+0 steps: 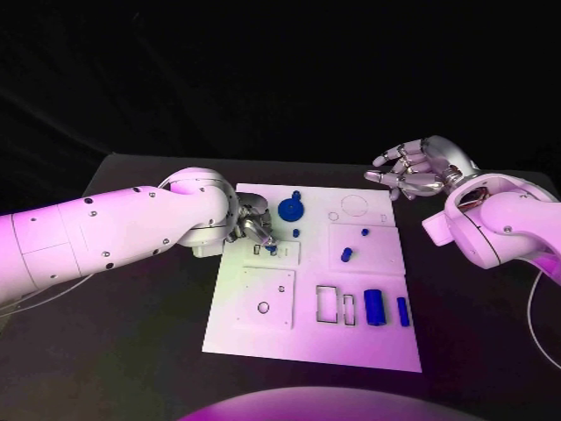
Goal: Assemble the parts on the task board
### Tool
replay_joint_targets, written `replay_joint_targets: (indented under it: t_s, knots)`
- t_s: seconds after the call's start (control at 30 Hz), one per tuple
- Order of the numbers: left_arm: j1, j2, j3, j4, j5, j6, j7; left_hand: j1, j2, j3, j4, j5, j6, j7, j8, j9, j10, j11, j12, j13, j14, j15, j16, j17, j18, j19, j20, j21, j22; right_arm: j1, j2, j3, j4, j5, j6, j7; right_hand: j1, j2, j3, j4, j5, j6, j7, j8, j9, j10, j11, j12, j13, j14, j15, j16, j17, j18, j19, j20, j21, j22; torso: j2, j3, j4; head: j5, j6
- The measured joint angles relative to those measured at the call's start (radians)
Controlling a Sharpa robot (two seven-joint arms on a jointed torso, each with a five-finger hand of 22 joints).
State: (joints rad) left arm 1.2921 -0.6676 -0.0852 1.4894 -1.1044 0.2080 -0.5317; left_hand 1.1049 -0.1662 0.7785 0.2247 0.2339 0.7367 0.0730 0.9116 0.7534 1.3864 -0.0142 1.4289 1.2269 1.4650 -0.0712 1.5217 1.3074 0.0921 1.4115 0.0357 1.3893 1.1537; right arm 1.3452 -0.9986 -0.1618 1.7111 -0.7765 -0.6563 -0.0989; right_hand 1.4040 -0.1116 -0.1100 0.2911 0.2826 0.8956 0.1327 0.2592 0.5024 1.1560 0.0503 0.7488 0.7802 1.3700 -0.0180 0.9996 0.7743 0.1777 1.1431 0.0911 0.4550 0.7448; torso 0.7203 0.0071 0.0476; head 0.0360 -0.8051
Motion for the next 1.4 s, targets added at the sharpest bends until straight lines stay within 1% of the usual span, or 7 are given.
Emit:
replay_joint_targets:
  t_s: [0.1, 0.17, 1.03, 1.1, 1.27, 1.4]
  knots:
    - [0.0, 0.0, 0.0, 0.001, -0.005, 0.004, 0.0, 0.0, 0.0, 0.0, 0.0, 0.002, 0.0, 0.0, 0.003, 0.0, 0.0, 0.0, 0.0, -0.003, 0.0, 0.0, 0.0, 0.0, 0.0, 0.0, 0.0, 0.0, 0.0, 0.0, 0.0, 0.0, -0.001, 0.001, 0.0, 0.001, 0.0, 0.0, 0.0, 0.0, 0.0, 0.0, 0.0, 0.0, 0.0, 0.0, 0.0, 0.0, 0.0, 0.0, 0.0, 0.0, 0.0, 0.0, 0.0, 0.0, 0.0, 0.0, 0.0, 0.0, -0.0001, 0.001, -0.001]
    - [0.0, 0.0, 0.0, 0.001, -0.007, 0.006, 0.0, 0.0, 0.0, 0.0, 0.0, 0.002, 0.0, 0.0, 0.003, 0.0, -0.004, -0.004, -0.006, -0.007, 0.0, 0.0, 0.0, 0.0, 0.0, 0.0, 0.0, 0.0, 0.0, 0.0, 0.0, 0.0, -0.001, 0.001, 0.0, 0.002, 0.0, 0.0, 0.0, 0.0, 0.0, 0.0, 0.0, 0.0, 0.0, 0.0, 0.0, 0.0, 0.0, 0.0, 0.0, 0.0, 0.0, 0.0, 0.0, 0.0, 0.0, 0.0, 0.0, -0.0001, -0.0001, 0.002, -0.001]
    - [-0.003, 0.0, 0.001, 0.009, -0.013, 0.018, 0.0, 0.0, 0.0, 0.0, 0.0, 0.006, 0.002, 0.002, 0.003, 0.004, -0.003, -0.004, -0.006, -0.014, 0.0, 0.0, 0.0, 0.0, 0.0, 0.0, 0.0, 0.0, 0.0, -0.001, 0.0, 0.0, 0.0, 0.003, -0.001, 0.005, 0.0, 0.0, 0.0, 0.0, 0.0, 0.0, 0.0, 0.0, 0.0, 0.0, 0.0, 0.0, 0.0, 0.0, 0.0, 0.0, 0.0, 0.0, 0.0, 0.0, 0.0, 0.0, 0.0, -0.0002, -0.001, 0.0, -0.007]
    - [-0.004, 0.0, 0.0, 0.009, -0.013, 0.019, 0.0, 0.001, 0.001, 0.0, 0.0, 0.006, 0.002, 0.002, 0.003, 0.004, -0.003, -0.003, -0.006, -0.014, 0.0, 0.0, 0.0, 0.0, 0.0, 0.0, 0.0, 0.0, 0.0, -0.001, 0.0, 0.0, -0.001, 0.003, -0.001, 0.005, 0.0, 0.0, 0.0, 0.0, 0.0, 0.0, 0.0, 0.004, 0.0, 0.0, 0.0, 0.0, -0.002, 0.004, -0.004, -0.002, 0.0, 0.0, 0.002, 0.002, -0.004, -0.001, 0.0, -0.0002, -0.0009, 0.0, -0.007]
    - [-0.004, 0.0, 0.0, 0.009, -0.013, 0.02, -0.001, 0.001, 0.001, 0.0, 0.0, 0.006, 0.002, 0.002, 0.002, 0.004, -0.003, -0.004, -0.01, -0.016, 0.0, 0.0, 0.0, 0.0, 0.0, 0.0, 0.0, 0.0, 0.0, -0.001, 0.001, 0.0, -0.001, 0.003, -0.001, 0.005, 0.0, 0.0, 0.0, 0.0, 0.0, 0.0, 0.0, 0.004, 0.001, 0.0, 0.0, 0.0, -0.003, 0.004, -0.004, -0.004, 0.0, 0.0, 0.004, 0.004, -0.004, -0.002, 0.0, 0.0001, -0.0008, -0.001, -0.007]
    - [-0.004, 0.0, 0.0, 0.009, -0.013, 0.021, -0.001, 0.001, 0.0, 0.0, 0.0, 0.006, 0.002, 0.002, 0.002, 0.003, -0.003, -0.004, -0.01, -0.016, 0.0, 0.0, 0.0, 0.0, 0.0, 0.0, 0.0, 0.0, 0.0, -0.001, 0.001, 0.0, -0.001, 0.003, -0.001, 0.005, 0.0, 0.0, 0.0, 0.0, 0.0, 0.0, 0.0, 0.004, 0.0, 0.0, 0.0, 0.0, -0.003, 0.004, -0.004, -0.004, 0.0, 0.0, 0.004, 0.004, -0.004, -0.002, 0.0, 0.0001, -0.0008, -0.001, -0.009]
